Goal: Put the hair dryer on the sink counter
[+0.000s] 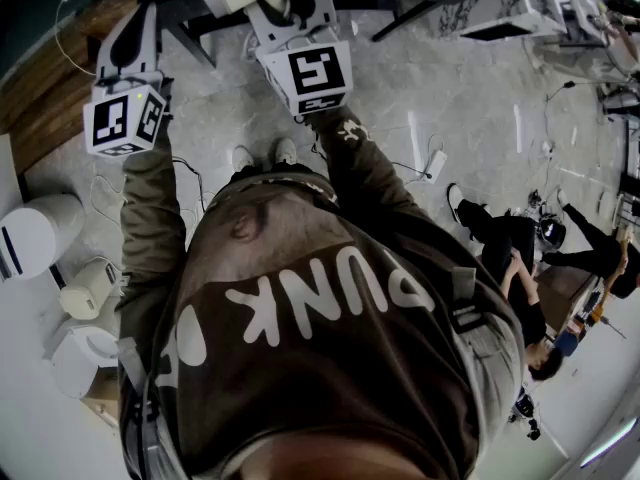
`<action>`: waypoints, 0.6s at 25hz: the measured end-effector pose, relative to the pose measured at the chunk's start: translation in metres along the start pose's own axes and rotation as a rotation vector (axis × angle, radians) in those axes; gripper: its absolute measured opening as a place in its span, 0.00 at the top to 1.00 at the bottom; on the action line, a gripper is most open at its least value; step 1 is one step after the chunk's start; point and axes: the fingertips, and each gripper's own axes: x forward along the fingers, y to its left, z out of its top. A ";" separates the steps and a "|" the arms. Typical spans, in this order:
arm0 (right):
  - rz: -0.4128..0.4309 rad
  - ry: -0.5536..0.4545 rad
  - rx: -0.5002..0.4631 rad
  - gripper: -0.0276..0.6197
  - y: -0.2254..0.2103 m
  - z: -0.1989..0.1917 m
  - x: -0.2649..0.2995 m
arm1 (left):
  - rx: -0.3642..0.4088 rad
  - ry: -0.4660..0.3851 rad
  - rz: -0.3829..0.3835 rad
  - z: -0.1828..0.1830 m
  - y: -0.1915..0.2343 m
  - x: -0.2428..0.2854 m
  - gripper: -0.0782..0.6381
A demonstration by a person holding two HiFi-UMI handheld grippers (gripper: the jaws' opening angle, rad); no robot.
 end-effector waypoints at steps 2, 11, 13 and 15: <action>0.001 0.002 0.000 0.72 -0.001 0.000 0.000 | 0.000 0.002 -0.001 0.000 -0.001 0.000 0.90; 0.006 0.000 0.015 0.71 -0.001 0.003 -0.002 | 0.004 0.006 -0.003 0.002 -0.004 -0.001 0.90; 0.009 -0.002 0.021 0.71 -0.001 0.002 -0.002 | 0.007 0.006 -0.005 0.002 -0.005 0.001 0.90; 0.012 -0.002 0.018 0.71 -0.002 0.001 -0.002 | 0.007 0.003 -0.005 0.001 -0.005 0.003 0.90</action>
